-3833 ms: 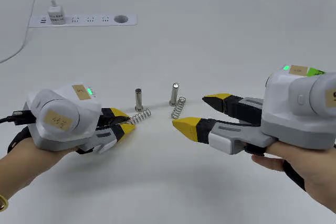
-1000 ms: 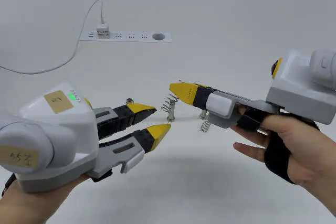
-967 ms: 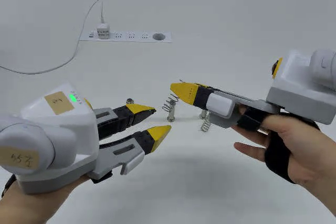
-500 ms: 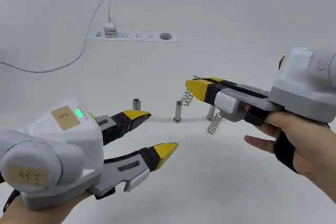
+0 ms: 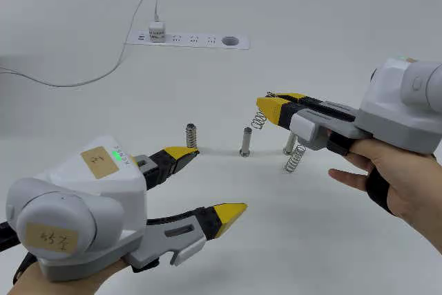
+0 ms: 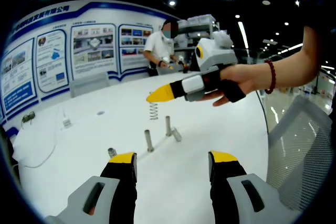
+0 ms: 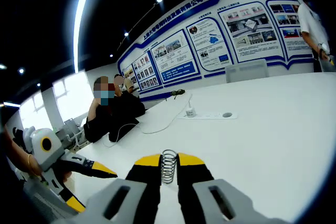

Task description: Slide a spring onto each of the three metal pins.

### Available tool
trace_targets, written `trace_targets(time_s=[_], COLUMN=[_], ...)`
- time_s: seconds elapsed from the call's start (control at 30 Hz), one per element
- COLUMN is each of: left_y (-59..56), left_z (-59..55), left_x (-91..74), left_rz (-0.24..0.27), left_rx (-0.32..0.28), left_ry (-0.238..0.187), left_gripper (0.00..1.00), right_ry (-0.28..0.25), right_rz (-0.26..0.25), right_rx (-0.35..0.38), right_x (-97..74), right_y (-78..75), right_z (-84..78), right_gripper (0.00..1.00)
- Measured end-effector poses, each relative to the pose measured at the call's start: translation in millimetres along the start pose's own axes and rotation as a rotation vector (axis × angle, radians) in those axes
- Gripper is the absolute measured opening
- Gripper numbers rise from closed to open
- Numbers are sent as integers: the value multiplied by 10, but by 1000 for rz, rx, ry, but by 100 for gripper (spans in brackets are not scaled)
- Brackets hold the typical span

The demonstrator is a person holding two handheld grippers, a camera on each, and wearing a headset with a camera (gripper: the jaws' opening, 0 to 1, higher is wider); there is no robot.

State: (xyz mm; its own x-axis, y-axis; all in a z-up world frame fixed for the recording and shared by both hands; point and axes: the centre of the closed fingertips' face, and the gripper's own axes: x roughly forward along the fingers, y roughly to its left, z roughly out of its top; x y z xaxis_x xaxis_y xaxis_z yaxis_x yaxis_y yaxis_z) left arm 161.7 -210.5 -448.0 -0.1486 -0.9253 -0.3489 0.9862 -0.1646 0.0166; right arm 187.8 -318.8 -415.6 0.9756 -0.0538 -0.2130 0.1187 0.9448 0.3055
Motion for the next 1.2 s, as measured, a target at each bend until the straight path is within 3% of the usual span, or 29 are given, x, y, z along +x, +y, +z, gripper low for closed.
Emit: trace_targets(time_s=[0.63,1.2], left_y=[35,73], left_z=[-135,-148], left_x=[-20,-33], left_rz=[27,42], left_rx=[-34,-41], left_ry=[34,37], left_gripper=[74,76], right_ry=[44,119], right_rz=[-23,-29], right_rx=[-135,-282], right_x=[226,309], right_y=[-94,-106], right_z=[-185,-420], right_gripper=[12,12])
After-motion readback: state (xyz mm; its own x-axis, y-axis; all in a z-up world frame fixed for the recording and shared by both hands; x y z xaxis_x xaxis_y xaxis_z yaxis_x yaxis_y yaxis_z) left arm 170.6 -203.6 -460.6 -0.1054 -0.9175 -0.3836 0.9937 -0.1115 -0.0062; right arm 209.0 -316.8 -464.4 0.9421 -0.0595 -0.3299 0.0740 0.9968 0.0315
